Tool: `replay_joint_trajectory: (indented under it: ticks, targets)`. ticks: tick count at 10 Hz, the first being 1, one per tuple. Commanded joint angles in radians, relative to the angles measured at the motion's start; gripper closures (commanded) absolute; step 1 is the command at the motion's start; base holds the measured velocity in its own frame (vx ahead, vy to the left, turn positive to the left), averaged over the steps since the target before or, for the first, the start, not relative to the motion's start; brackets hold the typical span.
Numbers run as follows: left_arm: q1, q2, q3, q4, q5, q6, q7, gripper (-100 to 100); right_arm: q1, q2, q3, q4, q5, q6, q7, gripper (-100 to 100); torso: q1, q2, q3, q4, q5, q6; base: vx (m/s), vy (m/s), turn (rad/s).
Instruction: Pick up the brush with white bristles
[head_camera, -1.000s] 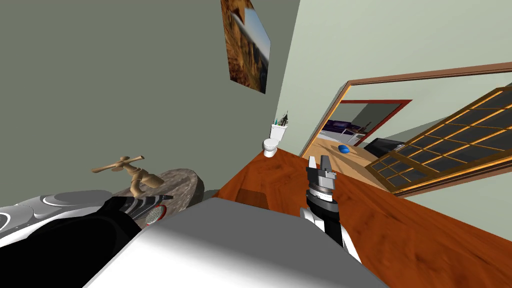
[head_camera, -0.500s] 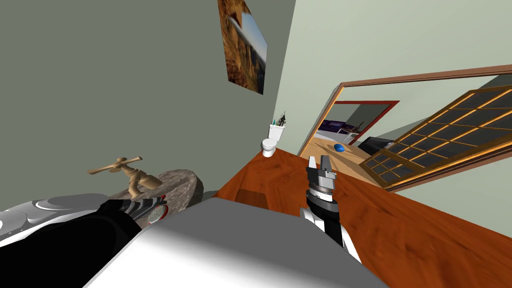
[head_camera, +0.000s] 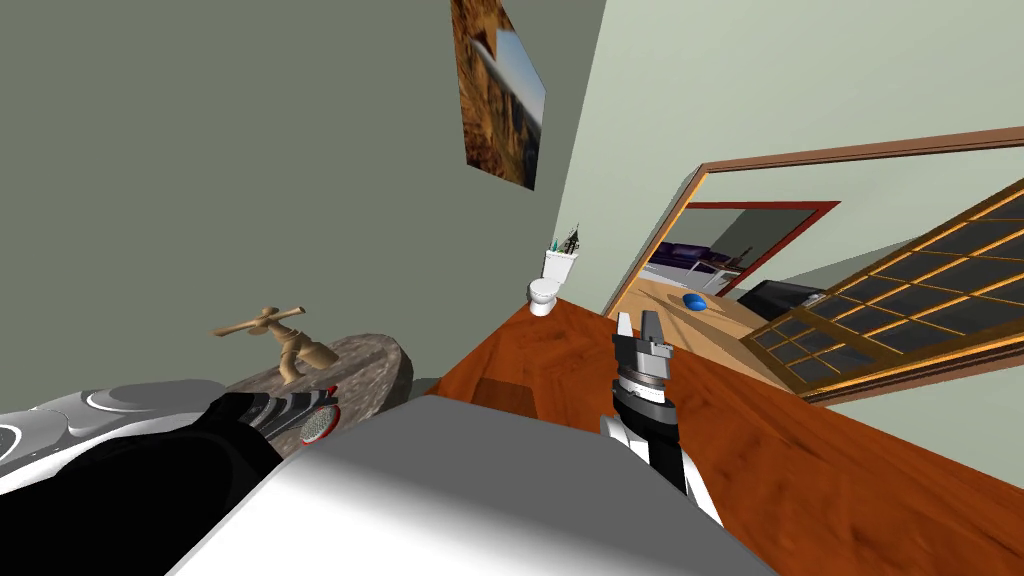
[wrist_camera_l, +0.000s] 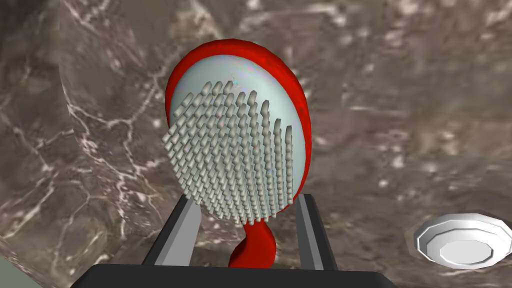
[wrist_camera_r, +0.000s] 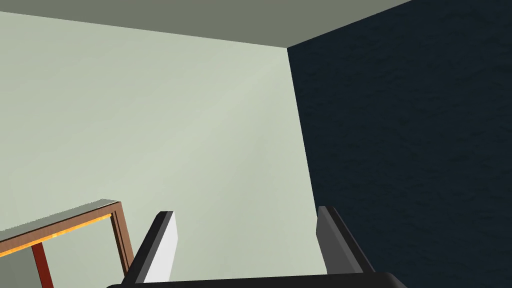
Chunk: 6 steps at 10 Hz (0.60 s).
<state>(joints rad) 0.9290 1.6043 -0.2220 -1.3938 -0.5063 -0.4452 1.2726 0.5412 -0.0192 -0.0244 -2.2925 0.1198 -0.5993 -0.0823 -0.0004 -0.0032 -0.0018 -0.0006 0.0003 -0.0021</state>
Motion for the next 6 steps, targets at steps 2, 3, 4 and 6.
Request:
replay_joint_trajectory:
  ticks: [2,3,4,6]
  targets:
    - [0.014,0.051,0.024,-0.045,-0.011,0.004,0.013,100,0.000,0.000,0.000,0.000,0.000,0.000,0.000,0,0.000,-0.001,-0.001,0.000,0.000,0.001,0.061,0.012,0.231]
    - [0.017,0.064,0.030,-0.056,-0.014,0.004,0.017,100,0.000,0.000,0.000,0.000,0.000,0.000,0.000,0,0.000,-0.002,-0.001,0.000,0.000,0.002,0.046,0.006,0.117]
    - [0.021,0.090,0.040,-0.077,-0.020,0.005,0.024,100,0.000,0.000,0.000,0.000,0.000,0.000,0.000,0,0.000,-0.002,-0.001,0.000,0.000,0.003,0.040,0.001,0.181]
    - [0.008,0.078,0.027,-0.065,-0.021,0.004,0.026,0,0.000,0.000,0.000,0.000,0.000,0.000,0.000,0,-0.001,0.000,0.000,0.000,0.000,0.003,0.009,-0.002,0.019]
